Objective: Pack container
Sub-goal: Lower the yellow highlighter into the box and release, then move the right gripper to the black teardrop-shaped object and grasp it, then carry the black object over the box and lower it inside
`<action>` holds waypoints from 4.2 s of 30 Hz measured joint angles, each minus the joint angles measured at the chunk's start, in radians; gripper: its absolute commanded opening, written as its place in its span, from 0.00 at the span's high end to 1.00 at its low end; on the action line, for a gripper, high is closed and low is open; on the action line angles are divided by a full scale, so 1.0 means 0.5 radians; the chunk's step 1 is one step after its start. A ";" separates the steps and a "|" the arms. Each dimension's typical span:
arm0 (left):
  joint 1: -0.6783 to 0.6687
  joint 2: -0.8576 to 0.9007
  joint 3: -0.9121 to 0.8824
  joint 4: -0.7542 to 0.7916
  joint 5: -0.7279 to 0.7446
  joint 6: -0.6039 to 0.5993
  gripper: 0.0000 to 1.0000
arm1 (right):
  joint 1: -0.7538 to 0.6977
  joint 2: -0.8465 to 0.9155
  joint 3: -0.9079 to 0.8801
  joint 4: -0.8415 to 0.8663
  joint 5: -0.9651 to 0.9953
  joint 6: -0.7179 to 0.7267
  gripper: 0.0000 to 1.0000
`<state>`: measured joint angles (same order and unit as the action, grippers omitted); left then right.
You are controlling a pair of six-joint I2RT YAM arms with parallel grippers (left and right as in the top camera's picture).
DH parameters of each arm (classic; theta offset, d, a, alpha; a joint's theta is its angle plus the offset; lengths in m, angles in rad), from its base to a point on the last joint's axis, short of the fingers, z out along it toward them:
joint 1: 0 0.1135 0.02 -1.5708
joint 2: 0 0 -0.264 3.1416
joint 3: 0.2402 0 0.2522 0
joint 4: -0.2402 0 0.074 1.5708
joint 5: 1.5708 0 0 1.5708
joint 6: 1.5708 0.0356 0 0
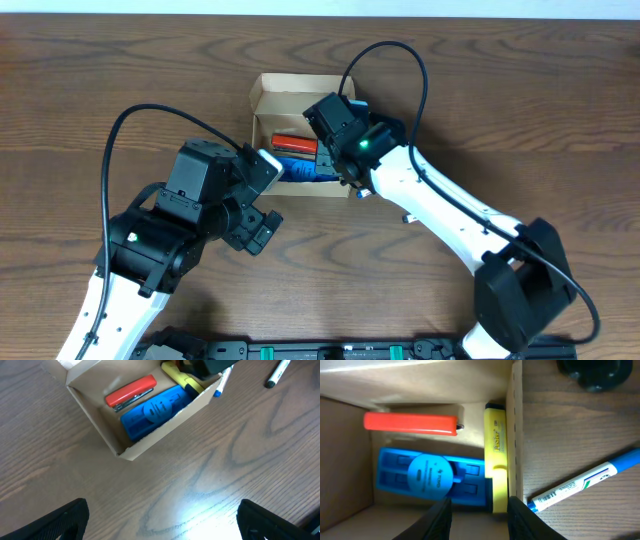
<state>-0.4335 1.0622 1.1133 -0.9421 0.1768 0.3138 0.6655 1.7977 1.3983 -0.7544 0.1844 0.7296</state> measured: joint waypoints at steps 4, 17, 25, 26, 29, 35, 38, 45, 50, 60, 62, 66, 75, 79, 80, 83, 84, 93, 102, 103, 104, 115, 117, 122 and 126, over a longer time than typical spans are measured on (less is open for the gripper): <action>0.000 0.000 0.000 0.000 0.000 0.000 0.05 | 0.000 -0.149 0.000 -0.021 -0.002 -0.085 0.54; 0.000 0.000 0.000 0.000 0.000 0.000 0.05 | -0.057 -0.558 0.001 -0.172 -0.001 -0.789 0.01; 0.000 0.000 0.000 0.001 0.000 0.000 0.05 | -0.057 -0.558 0.001 -0.165 0.023 -1.032 0.01; 0.000 0.000 0.000 0.000 0.000 0.000 0.05 | -0.057 -0.558 0.001 -0.167 0.024 -1.054 0.01; 0.000 0.000 0.000 0.000 0.000 0.000 0.05 | -0.058 -0.558 0.001 -0.172 0.029 -1.113 0.01; 0.000 0.000 0.000 0.000 0.000 0.000 0.05 | -0.175 -0.558 0.001 -0.226 0.021 -1.189 0.01; 0.000 0.000 0.000 0.000 0.000 0.000 0.05 | -0.339 -0.558 0.001 -0.233 -0.012 -1.273 0.01; 0.000 0.000 0.000 0.000 0.000 0.000 0.05 | -0.669 -0.521 0.001 -0.127 -0.076 -1.622 0.01; 0.000 0.000 0.000 0.000 0.000 0.000 0.05 | -0.817 -0.393 0.001 -0.005 -0.204 -1.839 0.01; 0.000 0.000 0.000 0.000 0.000 0.000 0.05 | -0.916 0.134 0.001 0.262 -0.500 -2.108 0.01; 0.000 0.000 0.000 0.001 -0.001 0.000 0.05 | -0.916 0.211 0.001 0.314 -0.531 -2.135 0.01; 0.000 0.000 0.000 0.000 0.000 0.000 0.05 | -0.916 0.356 0.001 0.443 -0.573 -2.171 0.01; 0.000 0.000 0.000 0.001 -0.001 0.000 0.05 | -0.916 0.549 0.001 0.620 -0.595 -2.200 0.01; 0.000 0.000 0.000 0.001 0.000 0.000 0.05 | -0.916 0.594 0.001 0.684 -0.595 -2.201 0.03; 0.000 0.000 0.000 0.000 0.000 0.000 0.05 | -0.916 0.601 0.001 0.700 -0.597 -2.201 0.05; 0.000 0.000 0.000 0.000 0.000 0.000 0.05 | -0.916 0.626 0.001 0.726 -0.596 -2.208 0.10; 0.000 0.000 0.000 0.000 0.000 0.000 0.05 | -0.916 0.632 0.001 0.729 -0.597 -2.211 0.11; 0.000 0.000 0.000 0.000 0.000 0.000 0.05 | -0.916 0.646 0.001 0.752 -0.625 -2.213 0.29; 0.000 0.000 0.000 0.000 0.000 0.000 0.05 | -0.916 0.656 0.001 0.750 -0.668 -2.170 0.54; 0.000 0.000 0.000 0.000 0.000 0.000 0.05 | -0.916 0.656 0.002 0.750 -0.669 -2.160 0.55; 0.000 0.000 0.000 0.000 0.000 0.000 0.05 | -0.916 0.656 0.002 0.751 -0.669 -2.148 0.57; 0.000 0.000 0.000 0.000 0.000 0.000 0.05 | -0.916 0.653 0.020 0.667 -0.668 -1.946 0.61; 0.000 0.000 0.000 0.000 0.000 0.000 0.05 | -0.916 0.634 0.021 0.606 -0.666 -1.910 0.63; 0.000 0.000 0.000 0.000 0.000 0.000 0.05 | -0.916 0.495 0.014 0.457 -0.607 -1.807 0.63; 0.000 0.000 0.000 0.000 0.000 0.000 0.05 | -0.916 0.230 0.014 0.378 -0.575 -1.765 0.66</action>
<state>-0.4335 1.0622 1.1133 -0.9421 0.1768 0.3138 0.2077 1.9125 1.4052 -0.5652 -0.1028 -0.1532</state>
